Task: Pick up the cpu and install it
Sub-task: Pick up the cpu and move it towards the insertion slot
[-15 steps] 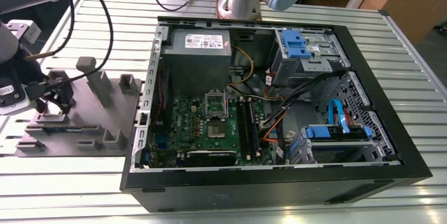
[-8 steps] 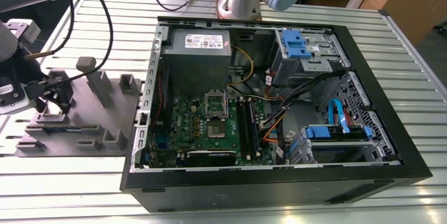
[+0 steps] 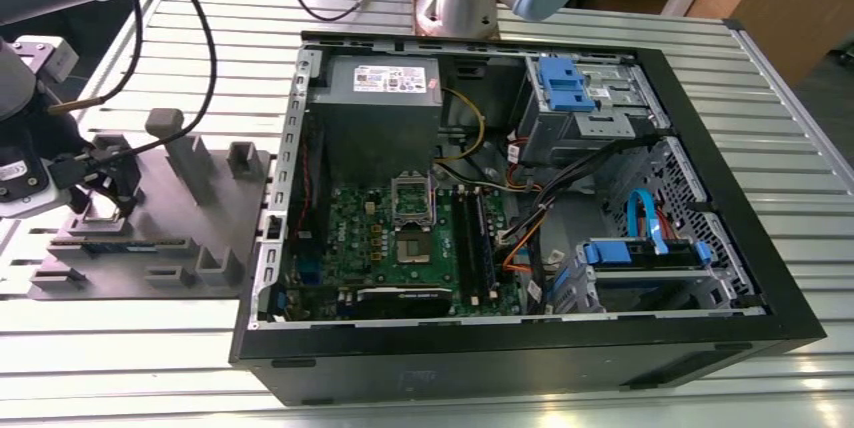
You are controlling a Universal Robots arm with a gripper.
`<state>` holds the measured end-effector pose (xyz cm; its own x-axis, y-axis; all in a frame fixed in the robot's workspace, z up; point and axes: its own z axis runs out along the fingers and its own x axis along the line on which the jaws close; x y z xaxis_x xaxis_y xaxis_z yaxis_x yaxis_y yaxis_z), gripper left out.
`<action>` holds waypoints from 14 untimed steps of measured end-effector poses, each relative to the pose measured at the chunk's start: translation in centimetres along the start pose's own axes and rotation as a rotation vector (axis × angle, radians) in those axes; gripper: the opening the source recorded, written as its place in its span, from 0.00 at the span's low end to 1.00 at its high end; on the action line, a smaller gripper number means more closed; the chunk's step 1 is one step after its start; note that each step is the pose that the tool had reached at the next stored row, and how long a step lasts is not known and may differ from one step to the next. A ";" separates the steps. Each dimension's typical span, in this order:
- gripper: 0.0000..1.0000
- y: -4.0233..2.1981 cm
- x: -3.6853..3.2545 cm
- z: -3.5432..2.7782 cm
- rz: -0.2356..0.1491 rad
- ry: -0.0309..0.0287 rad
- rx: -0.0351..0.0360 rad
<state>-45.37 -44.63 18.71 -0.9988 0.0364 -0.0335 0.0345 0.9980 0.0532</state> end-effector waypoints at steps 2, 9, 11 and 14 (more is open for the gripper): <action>0.60 0.01 0.11 0.04 0.000 0.0001 0.0000; 0.60 0.00 0.20 0.14 0.000 0.0001 0.0000; 0.60 -0.01 0.20 0.16 0.000 0.0000 -0.0001; 0.60 -0.01 0.20 0.21 0.000 0.0000 -0.0001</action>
<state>-45.56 -44.62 18.49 -0.9988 0.0362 -0.0335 0.0344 0.9980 0.0533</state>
